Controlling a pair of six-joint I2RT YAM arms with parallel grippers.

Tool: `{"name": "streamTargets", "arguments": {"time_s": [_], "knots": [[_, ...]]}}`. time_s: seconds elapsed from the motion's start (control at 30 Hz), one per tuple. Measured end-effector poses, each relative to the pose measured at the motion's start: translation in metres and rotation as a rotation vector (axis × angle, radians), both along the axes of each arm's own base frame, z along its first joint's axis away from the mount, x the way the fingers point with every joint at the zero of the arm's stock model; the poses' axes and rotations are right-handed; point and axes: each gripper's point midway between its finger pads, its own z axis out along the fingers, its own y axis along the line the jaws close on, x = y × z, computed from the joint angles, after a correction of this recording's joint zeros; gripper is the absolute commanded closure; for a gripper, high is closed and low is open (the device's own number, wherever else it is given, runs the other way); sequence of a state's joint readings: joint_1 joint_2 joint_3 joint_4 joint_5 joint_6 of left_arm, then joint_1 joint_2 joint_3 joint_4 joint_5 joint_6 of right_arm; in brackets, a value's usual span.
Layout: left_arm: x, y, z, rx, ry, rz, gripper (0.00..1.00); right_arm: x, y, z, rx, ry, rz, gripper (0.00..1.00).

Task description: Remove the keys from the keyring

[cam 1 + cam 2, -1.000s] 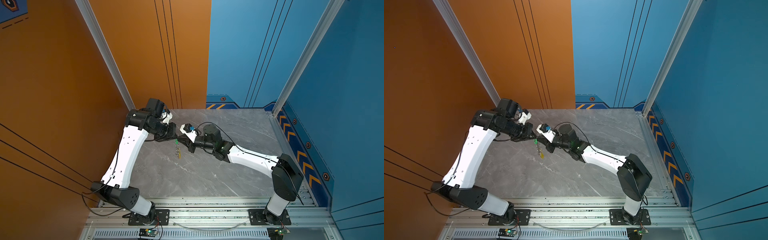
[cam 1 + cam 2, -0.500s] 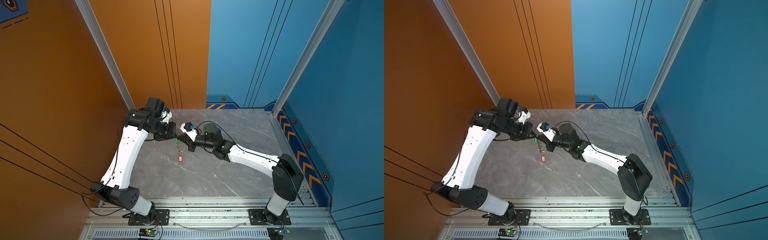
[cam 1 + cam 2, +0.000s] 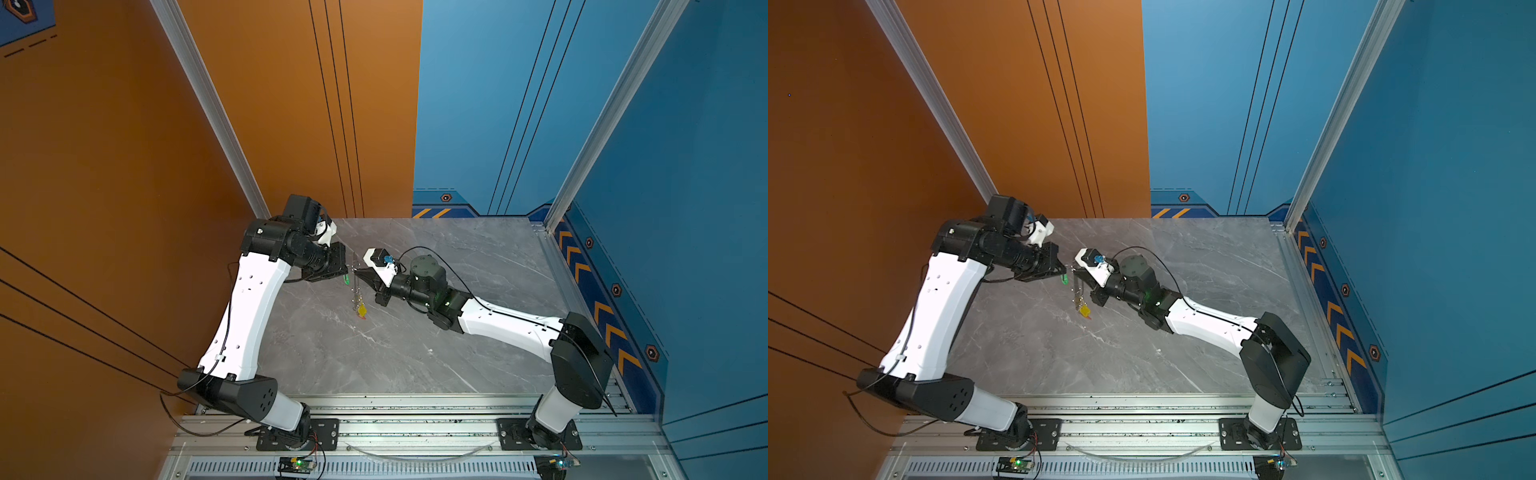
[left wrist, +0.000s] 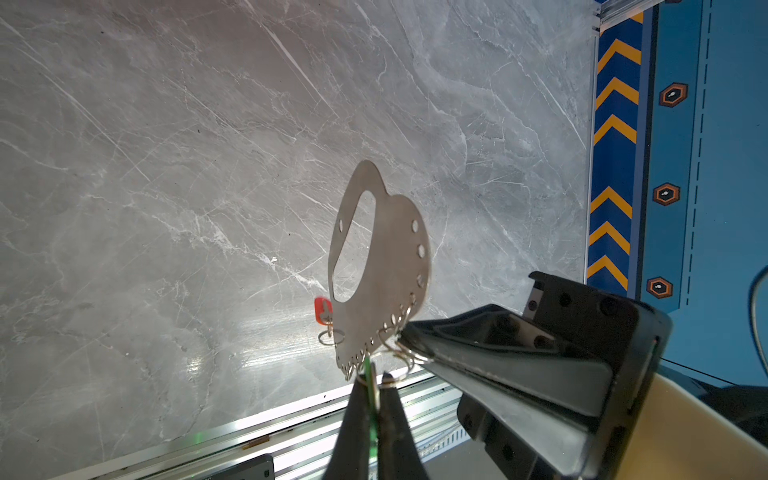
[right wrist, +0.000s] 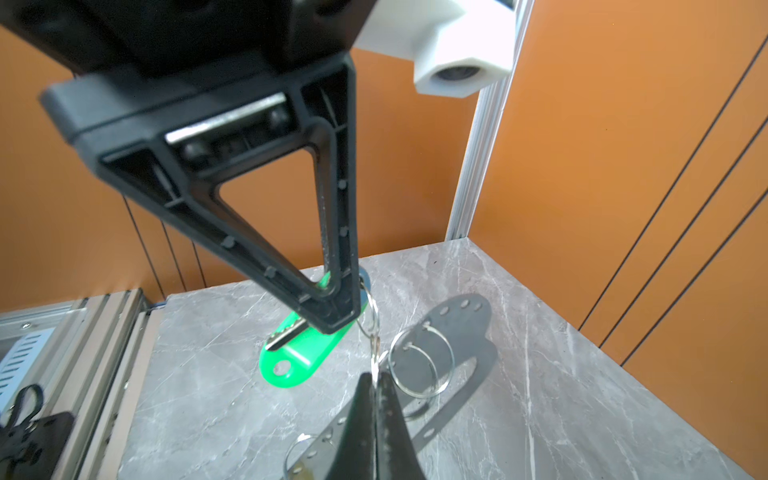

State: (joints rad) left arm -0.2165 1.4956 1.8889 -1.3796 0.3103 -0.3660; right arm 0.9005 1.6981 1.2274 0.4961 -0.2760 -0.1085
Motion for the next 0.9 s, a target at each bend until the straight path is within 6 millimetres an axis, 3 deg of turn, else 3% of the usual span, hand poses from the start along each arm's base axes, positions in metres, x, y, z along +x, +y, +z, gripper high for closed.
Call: {"name": "streamTargets", "arguments": {"time_s": [0.47, 0.9], "knots": [[0.002, 0.001, -0.007, -0.011, 0.007, 0.011, 1.00, 0.004, -0.003, 0.006, 0.051, -0.007, -0.047, 1.00], [0.000, -0.007, 0.009, -0.029, -0.064, 0.000, 1.00, 0.011, -0.006, 0.016, 0.094, -0.027, -0.123, 1.00]]}}
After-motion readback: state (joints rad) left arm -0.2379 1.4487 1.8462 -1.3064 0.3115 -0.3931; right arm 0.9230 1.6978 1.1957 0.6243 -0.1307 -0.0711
